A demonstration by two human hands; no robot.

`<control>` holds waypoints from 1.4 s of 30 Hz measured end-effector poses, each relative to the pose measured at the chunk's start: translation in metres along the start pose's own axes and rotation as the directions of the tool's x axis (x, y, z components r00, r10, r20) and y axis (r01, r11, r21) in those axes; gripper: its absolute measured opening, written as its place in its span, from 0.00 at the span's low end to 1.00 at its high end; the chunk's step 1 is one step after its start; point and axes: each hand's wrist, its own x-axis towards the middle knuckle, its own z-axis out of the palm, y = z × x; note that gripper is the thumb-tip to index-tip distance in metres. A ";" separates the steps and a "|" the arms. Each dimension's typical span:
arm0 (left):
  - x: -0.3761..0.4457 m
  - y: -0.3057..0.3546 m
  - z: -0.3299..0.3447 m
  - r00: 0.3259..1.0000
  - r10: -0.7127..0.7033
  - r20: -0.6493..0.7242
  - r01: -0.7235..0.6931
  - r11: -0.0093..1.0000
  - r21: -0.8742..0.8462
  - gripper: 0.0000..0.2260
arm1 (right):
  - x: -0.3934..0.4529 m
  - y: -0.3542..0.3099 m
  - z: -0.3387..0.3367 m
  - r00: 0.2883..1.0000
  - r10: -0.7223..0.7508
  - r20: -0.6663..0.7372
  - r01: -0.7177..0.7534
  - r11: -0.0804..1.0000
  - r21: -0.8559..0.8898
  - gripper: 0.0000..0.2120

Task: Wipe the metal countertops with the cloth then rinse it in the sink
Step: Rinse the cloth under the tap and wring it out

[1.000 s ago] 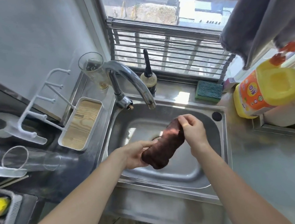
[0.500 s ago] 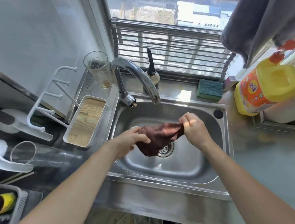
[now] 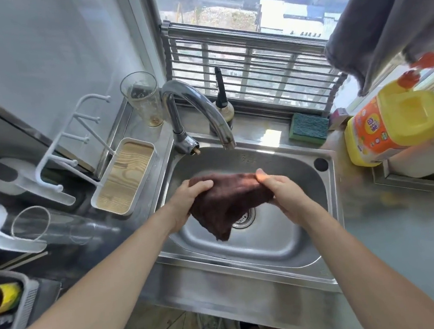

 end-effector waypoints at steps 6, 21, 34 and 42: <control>-0.001 -0.008 -0.027 0.982 -0.021 -0.187 -0.006 0.989 -0.145 0.35 | -0.004 -0.003 -0.027 0.970 -0.115 -0.213 0.129 0.990 0.053 0.18; 0.005 0.018 -0.032 0.928 0.304 -0.218 -0.236 0.928 0.287 0.13 | 0.007 -0.003 -0.061 0.982 0.060 -0.178 -0.098 0.972 -0.212 0.09; 0.007 0.043 -0.043 0.990 0.078 0.119 -0.141 0.462 0.875 0.24 | 0.008 0.012 -0.063 0.969 -0.230 -0.096 0.168 0.887 -0.431 0.19; 0.002 0.054 -0.047 0.973 0.221 0.068 -0.201 0.662 0.722 0.07 | -0.001 0.005 -0.056 0.931 -0.268 -0.249 0.219 0.953 -0.209 0.08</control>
